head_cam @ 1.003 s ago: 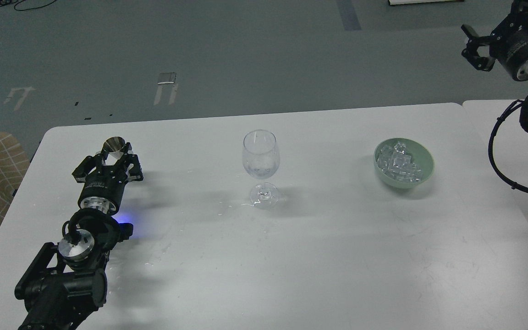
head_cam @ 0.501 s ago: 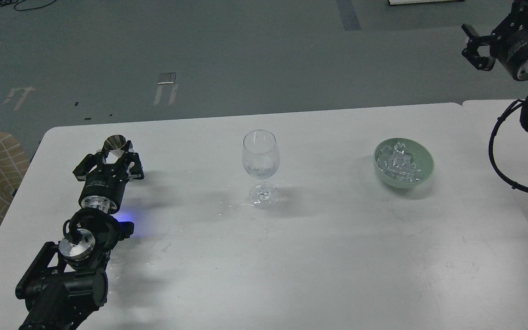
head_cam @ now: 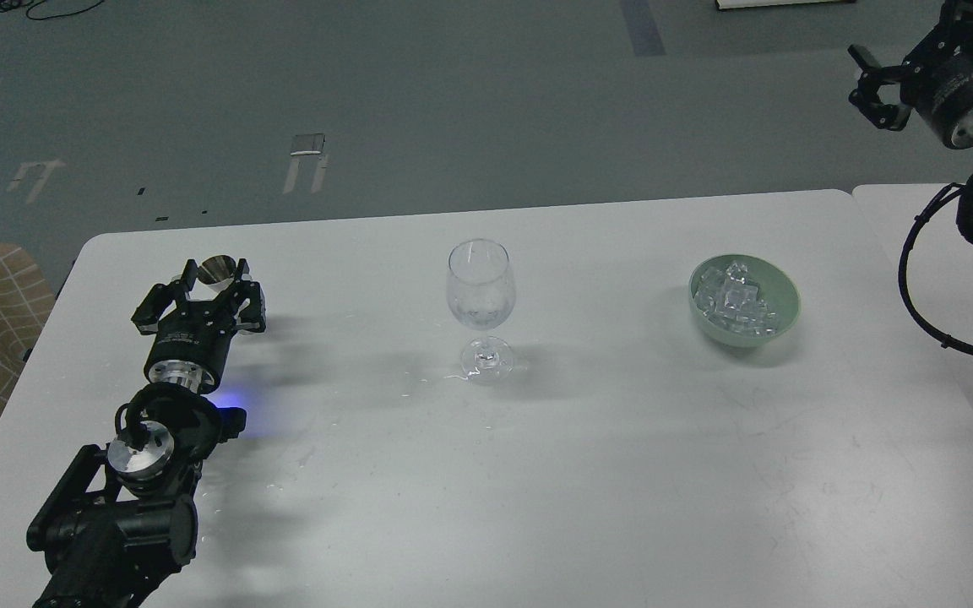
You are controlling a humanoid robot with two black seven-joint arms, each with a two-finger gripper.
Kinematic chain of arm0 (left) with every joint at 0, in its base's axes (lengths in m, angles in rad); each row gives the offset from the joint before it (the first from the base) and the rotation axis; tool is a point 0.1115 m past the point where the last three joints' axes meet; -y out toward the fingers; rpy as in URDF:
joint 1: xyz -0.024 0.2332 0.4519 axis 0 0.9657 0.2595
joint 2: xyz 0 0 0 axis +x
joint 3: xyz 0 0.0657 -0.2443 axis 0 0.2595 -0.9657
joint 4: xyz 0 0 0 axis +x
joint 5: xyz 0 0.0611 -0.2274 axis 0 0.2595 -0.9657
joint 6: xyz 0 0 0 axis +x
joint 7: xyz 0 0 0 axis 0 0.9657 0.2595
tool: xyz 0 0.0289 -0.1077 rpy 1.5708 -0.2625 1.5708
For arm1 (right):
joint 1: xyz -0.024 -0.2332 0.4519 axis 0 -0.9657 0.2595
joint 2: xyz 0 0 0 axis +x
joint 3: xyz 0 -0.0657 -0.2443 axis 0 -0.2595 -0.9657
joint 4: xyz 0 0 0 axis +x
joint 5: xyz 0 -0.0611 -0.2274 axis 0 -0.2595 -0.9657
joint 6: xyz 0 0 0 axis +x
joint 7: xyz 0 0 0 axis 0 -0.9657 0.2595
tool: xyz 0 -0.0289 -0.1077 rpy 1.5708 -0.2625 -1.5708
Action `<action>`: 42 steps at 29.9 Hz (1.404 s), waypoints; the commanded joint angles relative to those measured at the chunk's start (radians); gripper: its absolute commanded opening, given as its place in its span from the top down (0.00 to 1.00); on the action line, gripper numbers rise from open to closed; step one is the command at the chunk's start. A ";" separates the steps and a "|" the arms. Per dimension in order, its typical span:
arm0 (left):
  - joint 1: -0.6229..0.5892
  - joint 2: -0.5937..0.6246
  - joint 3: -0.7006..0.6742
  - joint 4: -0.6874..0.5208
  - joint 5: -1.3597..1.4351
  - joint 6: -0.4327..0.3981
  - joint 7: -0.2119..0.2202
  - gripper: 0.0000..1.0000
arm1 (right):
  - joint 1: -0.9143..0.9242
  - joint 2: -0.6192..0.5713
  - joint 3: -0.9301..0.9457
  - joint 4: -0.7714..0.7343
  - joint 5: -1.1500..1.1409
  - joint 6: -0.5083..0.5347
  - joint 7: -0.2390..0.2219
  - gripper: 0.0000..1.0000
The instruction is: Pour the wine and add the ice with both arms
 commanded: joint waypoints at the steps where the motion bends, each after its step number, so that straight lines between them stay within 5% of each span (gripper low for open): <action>1: 0.001 0.013 -0.001 -0.011 0.002 0.000 0.009 0.30 | -0.001 0.001 0.002 0.005 0.002 0.000 0.002 0.00; 12: 0.036 0.079 -0.001 -0.198 0.003 0.014 0.018 0.05 | 0.021 -0.026 0.009 0.051 0.005 0.003 0.002 0.00; 17: 0.024 0.180 0.020 -0.296 0.066 0.021 0.026 0.02 | 0.051 -0.037 0.008 0.081 0.002 0.006 0.002 0.00; 25: -0.110 0.354 0.063 -0.247 0.195 0.026 0.026 0.02 | 0.116 -0.036 -0.050 0.069 -0.043 0.008 -0.001 0.00; 35: -0.245 0.359 0.175 -0.126 0.253 -0.020 0.010 0.02 | 0.192 -0.053 -0.345 0.077 -0.513 -0.052 0.005 0.00; 42: -0.228 0.354 0.135 -0.110 0.238 -0.084 0.079 0.02 | 0.323 -0.144 -0.687 0.103 -0.780 -0.055 0.011 0.00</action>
